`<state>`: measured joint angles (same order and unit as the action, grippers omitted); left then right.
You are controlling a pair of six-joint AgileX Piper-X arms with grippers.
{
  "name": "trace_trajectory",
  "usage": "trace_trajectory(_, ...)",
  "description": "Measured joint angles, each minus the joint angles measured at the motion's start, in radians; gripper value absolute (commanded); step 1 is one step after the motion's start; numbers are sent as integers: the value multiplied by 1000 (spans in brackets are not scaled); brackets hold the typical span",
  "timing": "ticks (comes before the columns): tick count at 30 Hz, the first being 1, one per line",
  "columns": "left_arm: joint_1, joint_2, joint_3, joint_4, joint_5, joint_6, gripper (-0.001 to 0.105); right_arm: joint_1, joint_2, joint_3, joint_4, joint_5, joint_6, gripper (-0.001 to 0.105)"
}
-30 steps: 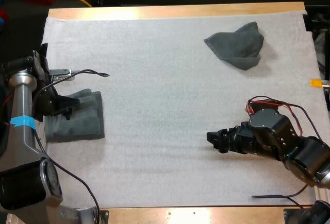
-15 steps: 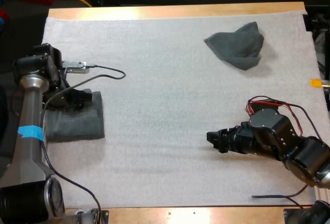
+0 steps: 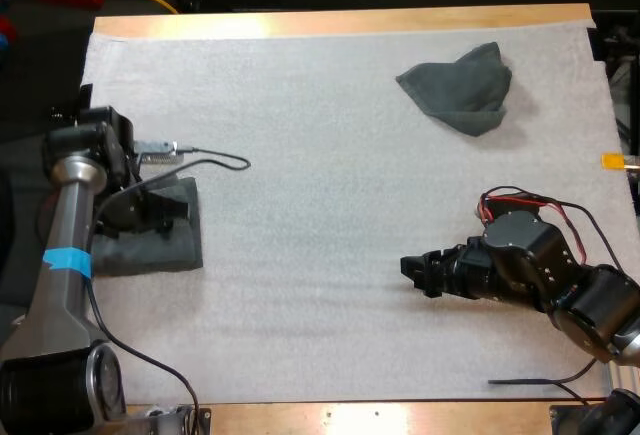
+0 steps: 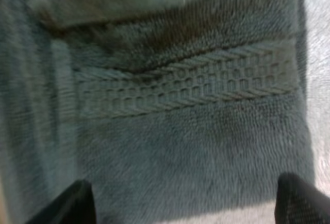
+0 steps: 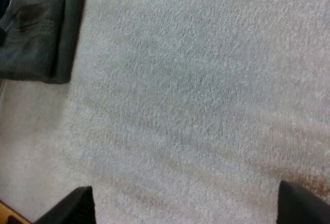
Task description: Pick towel from pile, fold and stack
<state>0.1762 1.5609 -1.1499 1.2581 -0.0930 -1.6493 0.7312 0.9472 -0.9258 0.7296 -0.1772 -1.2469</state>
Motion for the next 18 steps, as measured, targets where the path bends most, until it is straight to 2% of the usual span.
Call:
trace_trajectory(8, 0, 0, 89, -114, 0, 0, 69, 0, 0, 0, -3, -41, 0, 69)
trace_trajectory(18, 0, 80, 92, -135, 0, 0, 69, 0, 0, 0, -95, -132, 0, 69)
